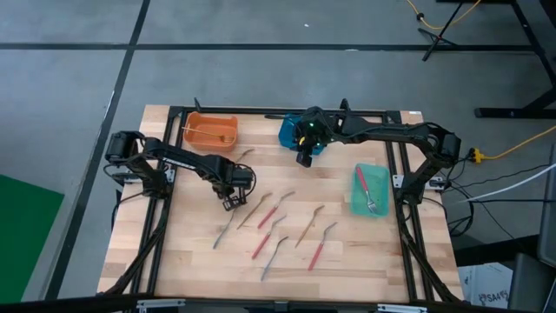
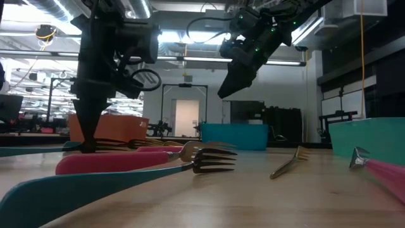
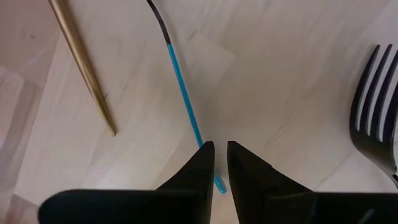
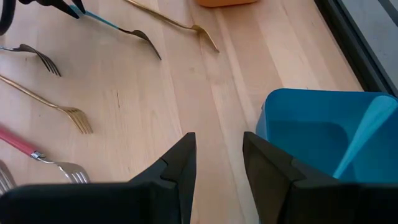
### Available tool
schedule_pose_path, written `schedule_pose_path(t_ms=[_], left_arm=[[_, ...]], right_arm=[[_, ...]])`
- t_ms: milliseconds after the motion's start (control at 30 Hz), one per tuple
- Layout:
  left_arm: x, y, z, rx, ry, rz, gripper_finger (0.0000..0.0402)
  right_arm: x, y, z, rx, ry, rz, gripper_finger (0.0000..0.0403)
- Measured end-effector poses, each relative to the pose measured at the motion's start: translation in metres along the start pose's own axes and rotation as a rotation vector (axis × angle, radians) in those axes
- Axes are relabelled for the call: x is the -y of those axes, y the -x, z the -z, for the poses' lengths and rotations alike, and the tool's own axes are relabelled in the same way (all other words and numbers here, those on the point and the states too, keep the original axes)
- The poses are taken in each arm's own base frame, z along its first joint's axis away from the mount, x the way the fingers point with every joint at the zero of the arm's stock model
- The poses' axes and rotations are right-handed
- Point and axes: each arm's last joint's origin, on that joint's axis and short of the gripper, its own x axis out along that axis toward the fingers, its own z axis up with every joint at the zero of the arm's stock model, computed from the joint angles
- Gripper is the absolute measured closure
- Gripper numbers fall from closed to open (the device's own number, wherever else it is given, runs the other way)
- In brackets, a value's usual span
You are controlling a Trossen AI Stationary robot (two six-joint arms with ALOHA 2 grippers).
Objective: Sort silverware by color (type)
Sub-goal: Put the blue fork into the blue bin
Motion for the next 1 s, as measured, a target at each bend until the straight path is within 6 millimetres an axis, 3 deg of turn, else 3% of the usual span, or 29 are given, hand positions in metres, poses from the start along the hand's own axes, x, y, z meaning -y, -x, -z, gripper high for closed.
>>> schedule_pose_path(t_ms=[1000], left_arm=[[-0.0017,-0.0001,-0.0011,0.023,0.082,-0.032,0.0362]], right_arm=[[0.0001,-0.0001,0.0001,0.0,-0.001,0.0,0.0278]])
